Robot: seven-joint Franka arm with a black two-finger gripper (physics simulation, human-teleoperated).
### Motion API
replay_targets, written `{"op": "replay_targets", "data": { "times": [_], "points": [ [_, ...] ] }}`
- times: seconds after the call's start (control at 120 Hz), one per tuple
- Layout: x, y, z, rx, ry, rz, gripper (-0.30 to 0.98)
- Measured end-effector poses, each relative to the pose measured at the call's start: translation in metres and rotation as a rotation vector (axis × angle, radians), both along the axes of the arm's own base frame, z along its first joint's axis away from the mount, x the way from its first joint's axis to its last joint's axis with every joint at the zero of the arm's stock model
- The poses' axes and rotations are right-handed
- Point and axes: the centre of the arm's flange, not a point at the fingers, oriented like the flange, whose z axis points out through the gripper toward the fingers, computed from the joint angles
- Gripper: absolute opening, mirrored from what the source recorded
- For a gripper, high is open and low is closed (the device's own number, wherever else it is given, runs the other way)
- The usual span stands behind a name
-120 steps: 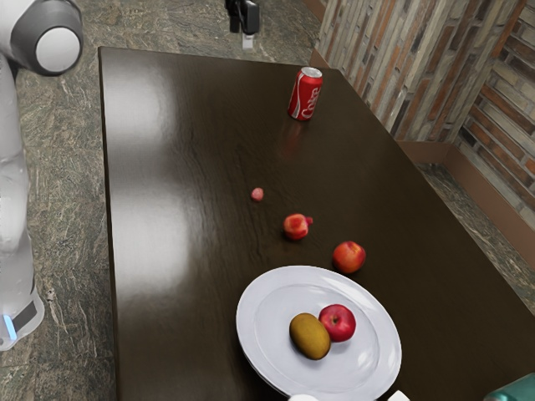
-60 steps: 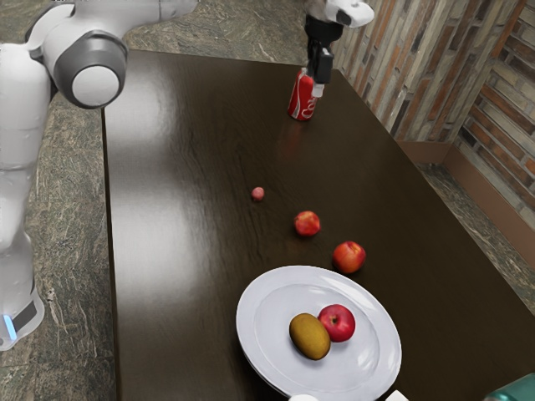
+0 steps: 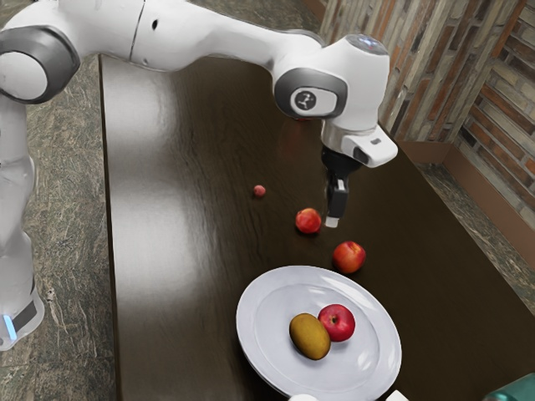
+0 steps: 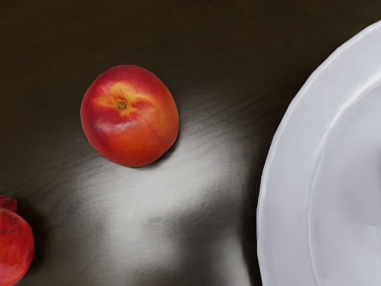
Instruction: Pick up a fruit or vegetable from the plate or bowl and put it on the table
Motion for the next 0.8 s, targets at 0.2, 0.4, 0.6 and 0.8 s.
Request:
{"op": "replay_targets", "data": {
  "times": [0.2,0.4,0.6,0.8],
  "points": [
    [0.028,-0.036,-0.021,-0.029,-0.025,0.071,0.67],
    [-0.035,-0.122,0.035,-0.041,-0.06,-0.01,0.67],
    [0.0,-0.14,0.026,-0.016,-0.006,0.037,0.67],
    [-0.01,-0.175,-0.004,0.022,0.07,0.039,0.67]
  ]
}}
